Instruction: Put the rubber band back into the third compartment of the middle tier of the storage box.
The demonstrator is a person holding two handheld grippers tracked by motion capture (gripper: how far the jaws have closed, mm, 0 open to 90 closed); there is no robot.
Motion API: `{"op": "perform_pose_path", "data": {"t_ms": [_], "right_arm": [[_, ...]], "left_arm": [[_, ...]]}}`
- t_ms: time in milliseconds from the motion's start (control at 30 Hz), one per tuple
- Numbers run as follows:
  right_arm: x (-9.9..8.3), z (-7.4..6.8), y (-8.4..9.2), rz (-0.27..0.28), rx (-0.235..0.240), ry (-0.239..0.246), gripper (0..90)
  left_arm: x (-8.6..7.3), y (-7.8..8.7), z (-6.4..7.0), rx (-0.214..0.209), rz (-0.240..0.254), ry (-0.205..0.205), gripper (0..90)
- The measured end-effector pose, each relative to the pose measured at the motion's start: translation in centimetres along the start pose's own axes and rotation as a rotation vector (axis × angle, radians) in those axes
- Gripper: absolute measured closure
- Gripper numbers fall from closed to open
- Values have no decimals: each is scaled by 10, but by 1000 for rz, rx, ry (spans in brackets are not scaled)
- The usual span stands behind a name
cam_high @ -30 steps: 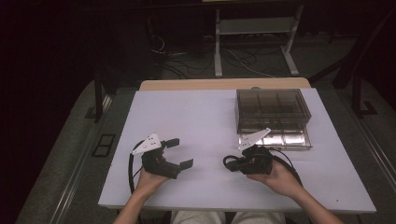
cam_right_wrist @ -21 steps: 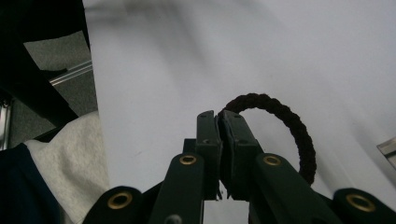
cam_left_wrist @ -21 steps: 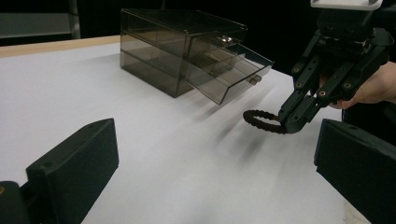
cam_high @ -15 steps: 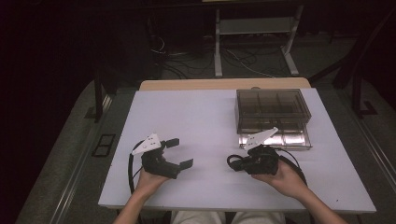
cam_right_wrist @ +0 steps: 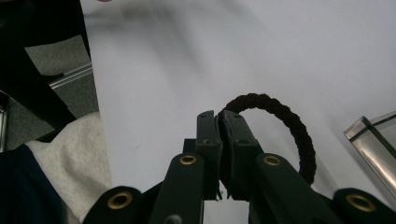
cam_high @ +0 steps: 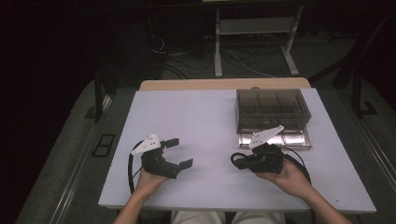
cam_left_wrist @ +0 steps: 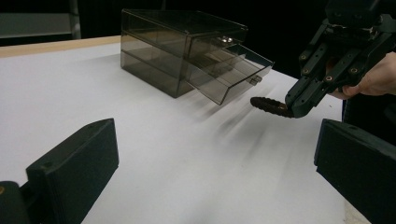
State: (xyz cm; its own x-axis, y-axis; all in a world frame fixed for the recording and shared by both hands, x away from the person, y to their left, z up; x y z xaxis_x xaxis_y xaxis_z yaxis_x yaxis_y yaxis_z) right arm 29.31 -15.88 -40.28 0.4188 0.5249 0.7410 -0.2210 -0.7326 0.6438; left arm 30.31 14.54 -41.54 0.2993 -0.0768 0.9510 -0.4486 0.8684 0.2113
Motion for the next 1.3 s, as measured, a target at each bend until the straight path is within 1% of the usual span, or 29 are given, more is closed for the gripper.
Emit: {"op": "perform_pose_path", "data": {"t_ms": [533,1000,1100,1167,1300], "right_arm": [[0,8,20,32,-39,-14,846],[0,16,32,54,-65,-21,846],[0,17,35,58,-70,-30,846],[0,19,37,63,-75,-24,846],[-1,21,40,69,-82,-34,846]], "left_arm": [[0,0,0,2,3,3,0],[0,0,1,2,4,3,0],[0,0,0,3,4,3,0],[0,0,1,3,6,5,0],[0,1,1,3,7,6,0]]}}
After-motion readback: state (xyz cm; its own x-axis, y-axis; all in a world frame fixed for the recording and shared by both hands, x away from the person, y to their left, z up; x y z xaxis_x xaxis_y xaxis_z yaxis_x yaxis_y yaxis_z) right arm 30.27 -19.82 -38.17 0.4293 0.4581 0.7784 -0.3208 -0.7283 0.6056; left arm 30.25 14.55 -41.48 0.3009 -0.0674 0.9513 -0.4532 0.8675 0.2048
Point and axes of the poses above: each handheld gripper's, and its own axes: y roughly backward along the jaws, x roughly out of its top, z roughly to its right, the point moved 3 cm from there along -y, roughly forward along the jaws, and after that the axes turned 4 degrees about z, right-handed, at the moved point
